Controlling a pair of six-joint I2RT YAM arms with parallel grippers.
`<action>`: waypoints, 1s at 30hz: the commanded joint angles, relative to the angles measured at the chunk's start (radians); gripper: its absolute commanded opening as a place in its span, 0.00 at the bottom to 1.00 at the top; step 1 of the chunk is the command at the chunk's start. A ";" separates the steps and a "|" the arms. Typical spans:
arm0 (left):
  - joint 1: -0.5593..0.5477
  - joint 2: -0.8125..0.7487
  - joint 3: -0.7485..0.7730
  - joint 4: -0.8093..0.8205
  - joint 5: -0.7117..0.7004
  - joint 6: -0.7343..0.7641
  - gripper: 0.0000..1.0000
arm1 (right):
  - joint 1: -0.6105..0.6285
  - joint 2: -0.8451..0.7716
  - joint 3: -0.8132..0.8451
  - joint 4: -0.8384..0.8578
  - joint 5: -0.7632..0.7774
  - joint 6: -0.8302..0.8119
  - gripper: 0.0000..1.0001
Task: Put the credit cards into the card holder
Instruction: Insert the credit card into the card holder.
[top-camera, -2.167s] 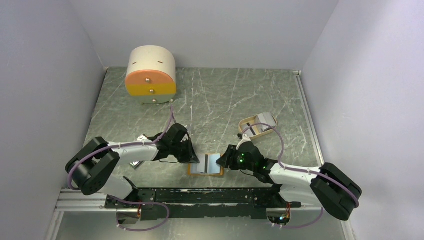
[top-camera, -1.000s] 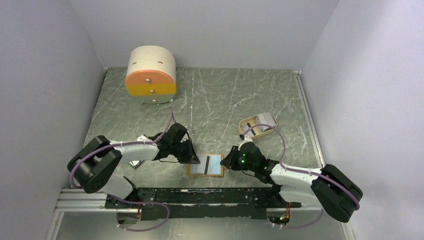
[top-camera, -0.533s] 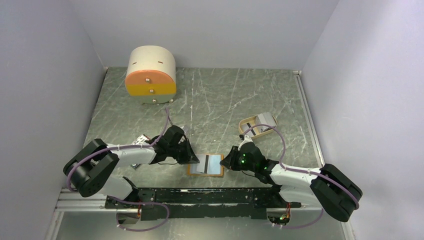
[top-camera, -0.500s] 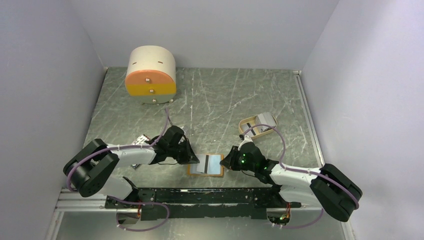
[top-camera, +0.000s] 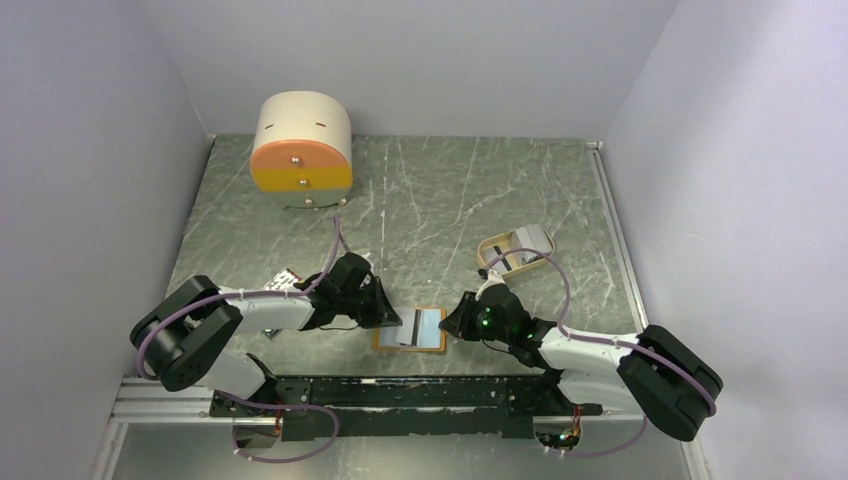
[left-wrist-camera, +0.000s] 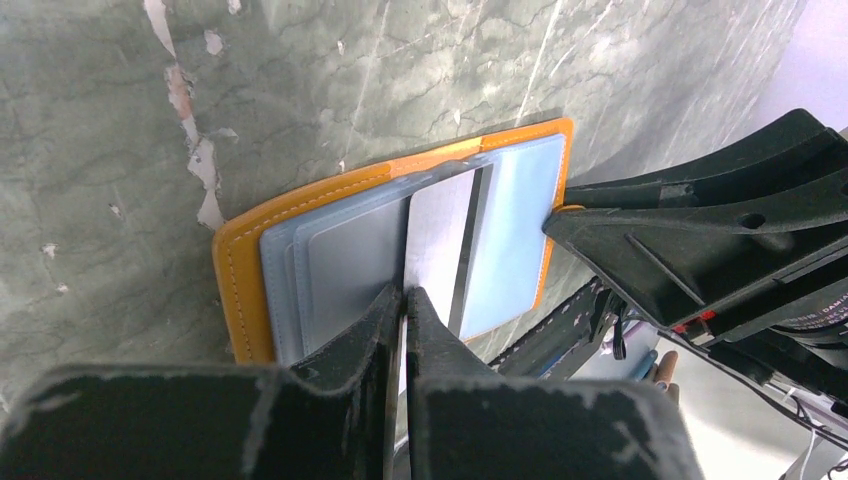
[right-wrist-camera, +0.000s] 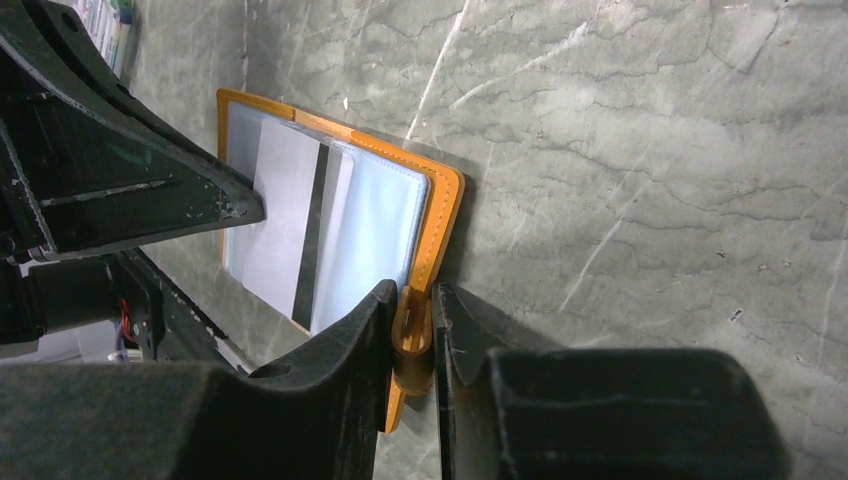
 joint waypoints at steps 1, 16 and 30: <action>-0.017 0.001 -0.020 0.005 -0.049 -0.013 0.09 | -0.004 0.026 -0.021 -0.037 -0.004 -0.005 0.24; -0.055 0.053 0.013 0.053 0.034 -0.065 0.09 | -0.004 0.037 -0.030 0.012 -0.015 0.038 0.24; -0.079 0.153 0.087 0.104 0.090 -0.044 0.09 | -0.002 0.064 -0.044 0.087 -0.046 0.069 0.23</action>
